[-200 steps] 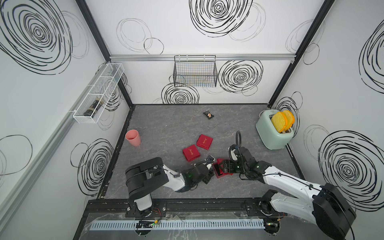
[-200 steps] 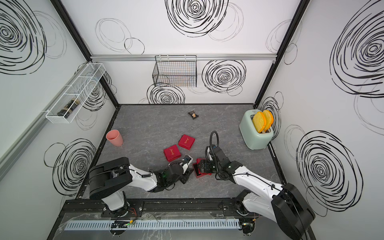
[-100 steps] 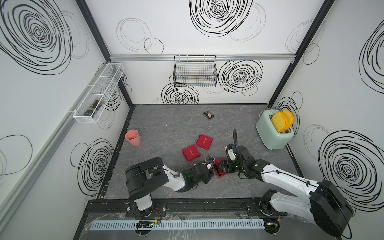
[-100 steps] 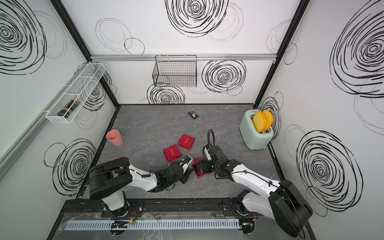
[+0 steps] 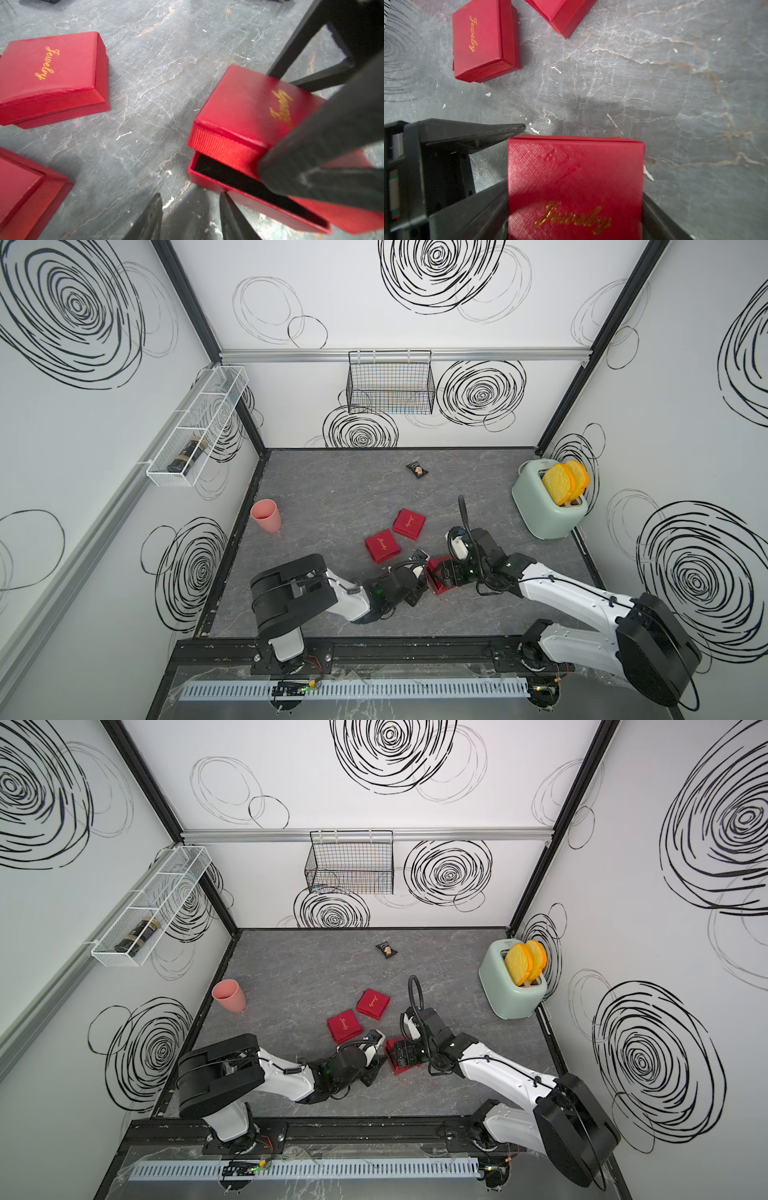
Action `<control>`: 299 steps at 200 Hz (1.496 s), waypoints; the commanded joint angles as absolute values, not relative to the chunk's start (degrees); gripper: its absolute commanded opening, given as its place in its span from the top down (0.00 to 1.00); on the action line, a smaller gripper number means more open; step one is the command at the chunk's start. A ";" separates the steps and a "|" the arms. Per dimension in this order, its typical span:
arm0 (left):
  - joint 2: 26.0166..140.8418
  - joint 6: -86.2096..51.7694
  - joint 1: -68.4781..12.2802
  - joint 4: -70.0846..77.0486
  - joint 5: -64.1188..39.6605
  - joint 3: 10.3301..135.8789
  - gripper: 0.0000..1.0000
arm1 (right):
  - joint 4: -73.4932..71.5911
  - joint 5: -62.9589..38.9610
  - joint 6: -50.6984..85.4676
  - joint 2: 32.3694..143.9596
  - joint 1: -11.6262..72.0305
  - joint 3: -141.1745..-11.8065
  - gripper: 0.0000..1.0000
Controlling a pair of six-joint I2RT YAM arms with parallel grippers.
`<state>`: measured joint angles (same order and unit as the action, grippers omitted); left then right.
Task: Take the necklace out of the lift-off lid jewelry box
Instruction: Close the lid on the jewelry box.
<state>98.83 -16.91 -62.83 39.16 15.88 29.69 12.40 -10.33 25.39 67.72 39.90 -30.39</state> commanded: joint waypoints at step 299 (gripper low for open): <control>99.14 -16.28 -61.70 46.15 16.44 28.25 0.52 | 22.57 -12.27 25.24 69.83 39.88 -37.58 0.15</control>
<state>99.11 -16.32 -62.17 42.61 16.10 29.06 23.53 -8.08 25.58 71.50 41.30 -37.98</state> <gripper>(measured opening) 0.485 0.849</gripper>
